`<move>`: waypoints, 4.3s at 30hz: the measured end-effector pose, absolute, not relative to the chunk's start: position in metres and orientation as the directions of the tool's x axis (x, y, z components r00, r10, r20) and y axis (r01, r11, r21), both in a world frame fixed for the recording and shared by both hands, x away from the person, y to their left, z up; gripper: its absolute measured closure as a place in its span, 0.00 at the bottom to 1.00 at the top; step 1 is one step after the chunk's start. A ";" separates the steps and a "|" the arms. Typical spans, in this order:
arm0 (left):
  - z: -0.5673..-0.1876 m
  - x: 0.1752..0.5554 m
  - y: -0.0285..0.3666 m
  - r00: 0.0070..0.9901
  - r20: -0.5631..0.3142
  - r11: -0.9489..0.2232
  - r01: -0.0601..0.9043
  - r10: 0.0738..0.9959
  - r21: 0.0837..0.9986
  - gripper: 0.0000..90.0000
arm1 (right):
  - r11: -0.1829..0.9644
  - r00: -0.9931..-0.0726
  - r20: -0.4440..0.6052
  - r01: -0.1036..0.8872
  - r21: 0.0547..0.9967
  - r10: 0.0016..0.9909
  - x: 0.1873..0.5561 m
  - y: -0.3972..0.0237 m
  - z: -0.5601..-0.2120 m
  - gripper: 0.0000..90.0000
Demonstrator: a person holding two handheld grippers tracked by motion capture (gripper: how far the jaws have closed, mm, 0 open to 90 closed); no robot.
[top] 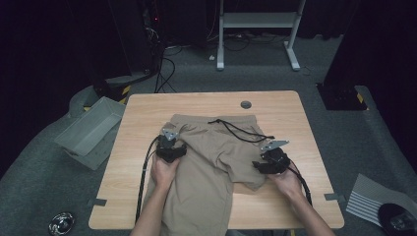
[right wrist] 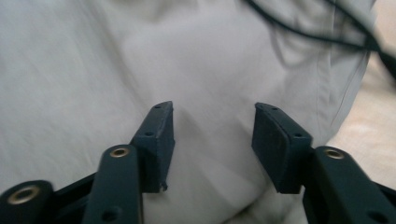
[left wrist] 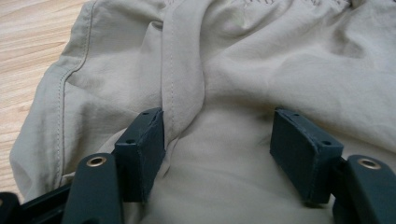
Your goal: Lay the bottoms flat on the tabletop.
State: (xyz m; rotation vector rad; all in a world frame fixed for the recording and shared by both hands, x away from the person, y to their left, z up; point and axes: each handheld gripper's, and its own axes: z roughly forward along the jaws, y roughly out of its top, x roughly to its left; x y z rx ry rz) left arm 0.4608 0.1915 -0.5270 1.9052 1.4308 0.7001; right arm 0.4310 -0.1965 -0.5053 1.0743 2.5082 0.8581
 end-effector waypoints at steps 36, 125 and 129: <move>-0.527 0.464 0.196 0.194 0.042 -0.157 0.628 0.980 0.762 0.42 | 0.450 -0.578 -0.028 0.603 0.658 0.816 0.413 -0.270 -0.509 0.96; -0.527 0.458 0.204 0.232 0.022 -0.169 0.639 0.973 0.751 0.36 | 0.426 -0.576 -0.022 0.579 0.695 0.817 0.483 -0.207 -0.501 0.71; -0.527 0.458 0.205 0.231 0.022 -0.169 0.640 0.973 0.750 0.36 | 0.399 -0.578 -0.033 0.521 0.754 0.816 0.459 -0.218 -0.482 0.64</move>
